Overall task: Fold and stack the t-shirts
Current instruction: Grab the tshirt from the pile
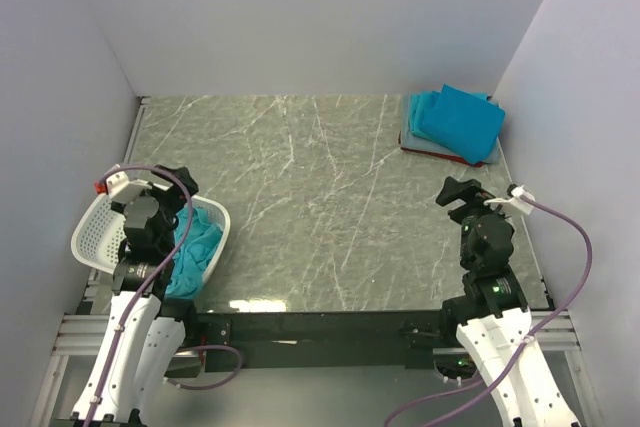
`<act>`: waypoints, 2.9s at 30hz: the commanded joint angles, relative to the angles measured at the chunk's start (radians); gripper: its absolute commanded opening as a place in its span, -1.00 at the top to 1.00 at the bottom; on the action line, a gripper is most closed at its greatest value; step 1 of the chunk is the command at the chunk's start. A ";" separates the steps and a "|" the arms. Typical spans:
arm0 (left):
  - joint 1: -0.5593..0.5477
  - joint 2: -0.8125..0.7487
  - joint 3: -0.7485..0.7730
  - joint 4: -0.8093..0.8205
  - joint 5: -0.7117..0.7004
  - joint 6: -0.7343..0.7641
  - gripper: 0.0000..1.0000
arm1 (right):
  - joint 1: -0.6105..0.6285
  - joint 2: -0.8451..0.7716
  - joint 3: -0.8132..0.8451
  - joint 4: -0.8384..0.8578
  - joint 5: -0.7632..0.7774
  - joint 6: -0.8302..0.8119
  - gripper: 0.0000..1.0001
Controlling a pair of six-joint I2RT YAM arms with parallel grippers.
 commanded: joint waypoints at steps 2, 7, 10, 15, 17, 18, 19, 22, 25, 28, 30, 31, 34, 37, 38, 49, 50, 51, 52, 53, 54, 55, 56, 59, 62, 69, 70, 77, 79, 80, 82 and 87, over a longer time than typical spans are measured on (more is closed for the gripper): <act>-0.003 -0.016 0.025 0.014 -0.050 0.004 -0.99 | -0.001 -0.032 0.020 -0.014 0.030 0.001 -0.76; -0.003 0.026 0.034 -0.002 -0.061 -0.005 -0.99 | -0.003 -0.058 0.006 -0.023 0.036 0.010 -0.76; -0.003 0.079 0.035 -0.006 -0.080 -0.016 -0.99 | -0.003 -0.070 -0.006 -0.014 0.021 0.020 -0.80; -0.009 0.217 0.104 -0.116 -0.153 -0.040 -0.99 | -0.003 -0.073 -0.028 -0.010 0.001 0.037 -0.81; -0.020 0.254 0.101 -0.112 -0.167 -0.014 -0.99 | -0.003 -0.078 -0.039 0.000 -0.010 0.044 -0.81; -0.020 0.266 0.101 -0.126 -0.170 -0.013 -0.99 | -0.003 -0.079 -0.046 0.000 -0.012 0.046 -0.82; -0.022 0.274 0.101 -0.130 -0.170 -0.007 -0.99 | -0.003 -0.084 -0.048 -0.002 -0.012 0.052 -0.82; -0.038 0.286 0.097 -0.150 -0.176 -0.007 -0.94 | -0.003 -0.093 -0.042 -0.011 -0.030 0.058 -0.82; -0.054 0.282 0.075 -0.156 -0.175 -0.004 -0.87 | -0.003 -0.112 -0.032 -0.031 -0.047 0.066 -0.82; -0.063 0.291 0.060 -0.150 -0.169 0.006 -0.76 | -0.003 -0.141 -0.039 -0.045 -0.058 0.076 -0.82; -0.063 0.305 0.042 -0.146 -0.167 0.015 -0.72 | -0.004 -0.165 -0.046 -0.045 -0.067 0.078 -0.82; -0.063 0.311 0.040 -0.150 -0.167 0.013 -0.65 | -0.003 -0.173 -0.048 -0.046 -0.067 0.080 -0.82; -0.065 0.334 0.039 -0.140 -0.123 0.022 -0.60 | -0.003 -0.199 -0.046 -0.063 -0.062 0.081 -0.82; -0.066 0.358 0.034 -0.138 -0.118 0.016 -0.60 | -0.003 -0.219 -0.042 -0.079 -0.059 0.084 -0.82; -0.066 0.375 0.043 -0.149 -0.118 0.013 -0.60 | -0.003 -0.225 -0.045 -0.079 -0.059 0.086 -0.82; -0.086 0.507 0.089 -0.172 -0.069 0.023 -0.36 | -0.003 -0.254 -0.032 -0.106 -0.042 0.086 -0.86; -0.091 0.522 0.095 -0.173 -0.072 0.021 -0.33 | -0.003 -0.256 -0.032 -0.108 -0.044 0.086 -0.86; -0.092 0.527 0.097 -0.175 -0.073 0.019 -0.30 | -0.003 -0.259 -0.029 -0.108 -0.042 0.087 -0.86; -0.098 0.533 0.098 -0.178 -0.073 0.019 -0.27 | -0.003 -0.259 -0.029 -0.111 -0.042 0.087 -0.86; -0.101 0.533 0.098 -0.180 -0.072 0.018 -0.25 | -0.003 -0.260 -0.029 -0.109 -0.041 0.086 -0.86; -0.104 0.535 0.098 -0.180 -0.072 0.019 -0.22 | -0.003 -0.262 -0.028 -0.111 -0.042 0.086 -0.86; -0.109 0.536 0.098 -0.180 -0.070 0.019 -0.16 | -0.003 -0.264 -0.028 -0.112 -0.041 0.086 -0.86; -0.112 0.539 0.098 -0.181 -0.069 0.019 -0.11 | -0.003 -0.265 -0.028 -0.114 -0.041 0.086 -0.86; -0.123 0.544 0.097 -0.178 -0.061 0.023 0.33 | -0.003 -0.273 -0.029 -0.114 -0.039 0.087 -0.86; -0.134 0.530 0.094 -0.178 -0.072 0.024 0.92 | -0.003 -0.274 -0.029 -0.114 -0.039 0.087 -0.86; -0.163 0.385 0.121 -0.207 -0.072 0.003 0.99 | -0.003 -0.265 -0.034 -0.097 -0.050 0.087 -0.86; -0.170 0.331 0.141 -0.213 -0.049 0.001 0.99 | -0.003 -0.262 -0.036 -0.089 -0.052 0.087 -0.86; -0.192 0.104 0.268 -0.186 0.155 0.047 0.99 | -0.003 -0.204 -0.023 -0.071 -0.035 0.070 -0.86; -0.193 0.101 0.345 -0.170 0.237 0.084 0.99 | -0.003 -0.193 -0.022 -0.060 -0.026 0.067 -0.86; -0.193 0.113 0.377 -0.167 0.277 0.105 0.99 | -0.003 -0.185 -0.023 -0.056 -0.027 0.066 -0.86; -0.198 0.162 0.464 -0.147 0.393 0.124 0.99 | -0.003 -0.175 -0.025 -0.042 -0.021 0.061 -0.86; -0.222 0.324 0.659 -0.080 0.535 0.164 0.99 | -0.003 -0.127 -0.011 -0.031 0.000 0.049 -0.86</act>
